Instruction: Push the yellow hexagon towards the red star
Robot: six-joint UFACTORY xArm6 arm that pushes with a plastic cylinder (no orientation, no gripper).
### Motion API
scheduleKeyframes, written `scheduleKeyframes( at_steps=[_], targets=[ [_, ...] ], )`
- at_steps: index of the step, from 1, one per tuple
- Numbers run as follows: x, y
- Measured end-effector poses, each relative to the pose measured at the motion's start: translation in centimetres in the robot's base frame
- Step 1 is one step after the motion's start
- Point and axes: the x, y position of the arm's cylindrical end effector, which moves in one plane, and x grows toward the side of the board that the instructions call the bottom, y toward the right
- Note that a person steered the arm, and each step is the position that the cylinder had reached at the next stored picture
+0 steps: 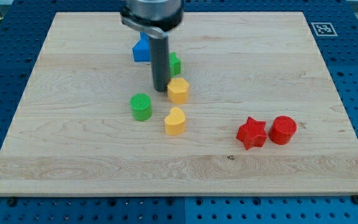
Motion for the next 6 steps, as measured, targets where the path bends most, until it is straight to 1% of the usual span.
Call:
scheduleKeyframes(
  at_steps=[1, 2, 3, 4, 5, 6],
  targets=[
    [3.8, 4.9],
    [4.3, 6.8],
    [0.8, 5.7],
    [-1.2, 6.7],
    [-1.9, 9.4],
    [-4.5, 9.4]
  ],
)
